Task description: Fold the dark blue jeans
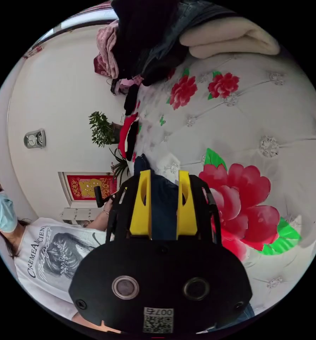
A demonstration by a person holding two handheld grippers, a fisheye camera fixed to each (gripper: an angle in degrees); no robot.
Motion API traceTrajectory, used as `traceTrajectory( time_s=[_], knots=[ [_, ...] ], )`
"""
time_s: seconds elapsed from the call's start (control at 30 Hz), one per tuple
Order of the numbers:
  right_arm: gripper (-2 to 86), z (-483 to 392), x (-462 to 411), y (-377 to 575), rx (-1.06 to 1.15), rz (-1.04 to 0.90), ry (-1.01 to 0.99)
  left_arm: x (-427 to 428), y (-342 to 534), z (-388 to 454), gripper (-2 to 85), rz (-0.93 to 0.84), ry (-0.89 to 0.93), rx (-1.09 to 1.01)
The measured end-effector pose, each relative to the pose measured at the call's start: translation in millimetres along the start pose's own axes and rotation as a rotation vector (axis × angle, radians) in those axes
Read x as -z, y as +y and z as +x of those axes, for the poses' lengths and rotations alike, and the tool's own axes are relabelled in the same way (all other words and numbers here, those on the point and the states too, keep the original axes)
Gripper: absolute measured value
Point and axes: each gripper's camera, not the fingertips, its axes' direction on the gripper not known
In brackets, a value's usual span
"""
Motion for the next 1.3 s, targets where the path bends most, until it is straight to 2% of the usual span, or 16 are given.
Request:
traceTrajectory(
  time_s=[0.07,0.13,0.23,0.3,0.37,0.4,0.5,0.6,0.7,0.8,0.9,0.97,1.07,1.17,1.3],
  knots=[
    [4.7,-12,-45,3,0.04,-0.116,0.07,19,-3,-2,4.3,0.074,0.036,-0.012],
    [3.1,-16,-69,0,0.048,-0.155,0.144,23,-12,-4,4.7,0.1,0.058,-0.027],
    [1.1,-27,-71,-9,0.092,-0.031,0.25,1,-39,2,5.1,0.077,0.094,-0.092],
    [0.5,-29,-71,-16,0.081,0.006,0.254,-30,-56,11,4.2,-0.001,0.016,-0.131],
    [0.5,-26,-70,-18,0.022,0.084,0.316,-71,-71,23,1.2,-0.112,-0.145,-0.2],
    [0.7,-26,-69,-17,0.01,0.095,0.32,-68,-72,25,0.4,-0.056,-0.15,-0.221],
    [2.2,-30,-65,-8,0.004,0.139,0.273,-71,-86,26,-0.5,-0.084,-0.17,-0.201],
    [3.3,-42,-68,23,0.021,0.175,0.311,-64,-84,26,-0.4,-0.072,-0.168,-0.238],
    [4.1,-49,-64,73,-0.024,0.241,0.344,-38,-78,9,0.1,-0.041,-0.141,-0.105],
    [5.1,-47,-43,142,-0.165,0.375,0.382,2,-56,-13,3.3,0.03,-0.066,0.014],
    [6.2,-40,-16,231,-0.41,0.573,0.441,25,-31,-44,8.5,0.013,0.071,0.186],
    [6.9,-37,-1,309,-0.653,0.756,0.531,33,-15,-69,11.2,0.009,0.185,0.327],
    [7.8,-38,1,399,-0.966,0.99,0.59,26,-12,-89,12.7,-0.008,0.292,0.432],
    [8.6,-30,-13,457,-1.169,1.13,0.555,5,-22,-94,12.3,-0.059,0.386,0.493],
    [8.9,-12,-29,470,-1.2,1.189,0.472,5,-42,-84,6.6,-0.138,0.224,0.478]
  ],
)
